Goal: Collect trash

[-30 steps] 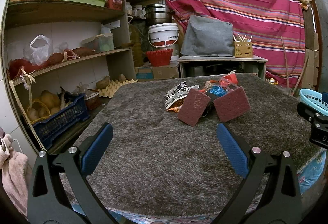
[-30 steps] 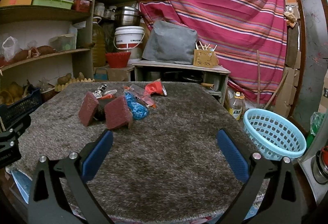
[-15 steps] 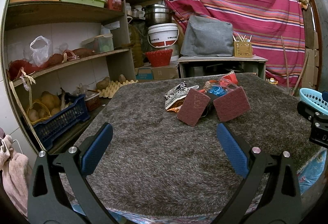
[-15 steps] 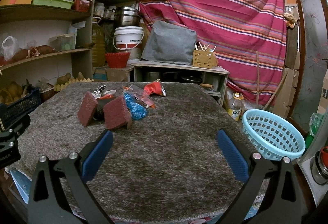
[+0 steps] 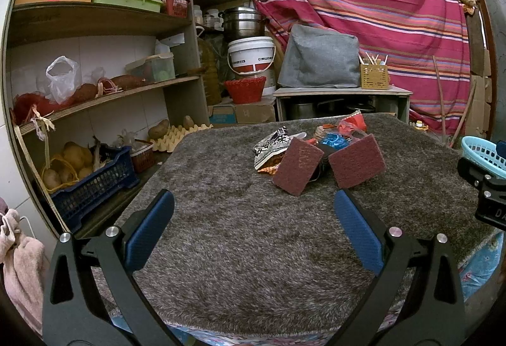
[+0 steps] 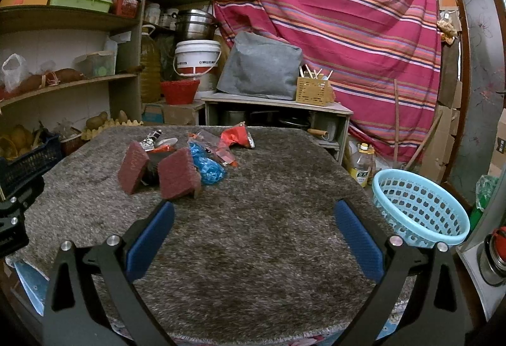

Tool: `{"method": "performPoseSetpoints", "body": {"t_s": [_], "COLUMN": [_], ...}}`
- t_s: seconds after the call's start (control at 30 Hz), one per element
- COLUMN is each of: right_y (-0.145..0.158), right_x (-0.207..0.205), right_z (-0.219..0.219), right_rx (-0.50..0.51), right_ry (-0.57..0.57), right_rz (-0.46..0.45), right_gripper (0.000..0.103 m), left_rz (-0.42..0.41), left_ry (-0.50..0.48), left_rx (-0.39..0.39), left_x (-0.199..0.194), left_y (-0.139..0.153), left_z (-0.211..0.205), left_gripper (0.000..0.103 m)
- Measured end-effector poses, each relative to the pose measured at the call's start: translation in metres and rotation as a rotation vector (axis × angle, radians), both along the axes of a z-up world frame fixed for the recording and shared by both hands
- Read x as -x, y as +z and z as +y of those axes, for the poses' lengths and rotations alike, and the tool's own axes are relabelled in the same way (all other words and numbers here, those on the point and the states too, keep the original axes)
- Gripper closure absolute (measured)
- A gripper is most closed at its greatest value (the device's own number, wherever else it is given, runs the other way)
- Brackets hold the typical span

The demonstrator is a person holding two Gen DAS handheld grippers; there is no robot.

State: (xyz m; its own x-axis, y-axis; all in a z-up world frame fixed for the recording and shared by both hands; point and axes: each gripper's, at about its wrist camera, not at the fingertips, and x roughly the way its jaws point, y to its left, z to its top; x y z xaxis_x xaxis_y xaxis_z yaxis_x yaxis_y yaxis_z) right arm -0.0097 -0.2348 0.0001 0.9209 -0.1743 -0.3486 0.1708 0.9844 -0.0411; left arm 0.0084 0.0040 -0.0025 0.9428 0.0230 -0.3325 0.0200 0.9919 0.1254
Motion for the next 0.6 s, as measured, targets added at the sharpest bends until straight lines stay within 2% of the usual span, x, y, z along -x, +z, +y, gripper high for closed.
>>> {"method": "performPoseSetpoints", "body": {"t_s": [0.6], "right_y": [-0.0005], "right_x": [0.0005], "right_z": [-0.005], "right_rx": [0.001], "right_ry": [-0.003], "right_rz": [0.005], "right_gripper": [0.004], "left_rz": [-0.001], "left_ry": [0.001], "left_rx": [-0.002], "left_x": [0.0002], "left_y": [0.0006], "left_z": [-0.0002], "left_gripper": [0.005]}}
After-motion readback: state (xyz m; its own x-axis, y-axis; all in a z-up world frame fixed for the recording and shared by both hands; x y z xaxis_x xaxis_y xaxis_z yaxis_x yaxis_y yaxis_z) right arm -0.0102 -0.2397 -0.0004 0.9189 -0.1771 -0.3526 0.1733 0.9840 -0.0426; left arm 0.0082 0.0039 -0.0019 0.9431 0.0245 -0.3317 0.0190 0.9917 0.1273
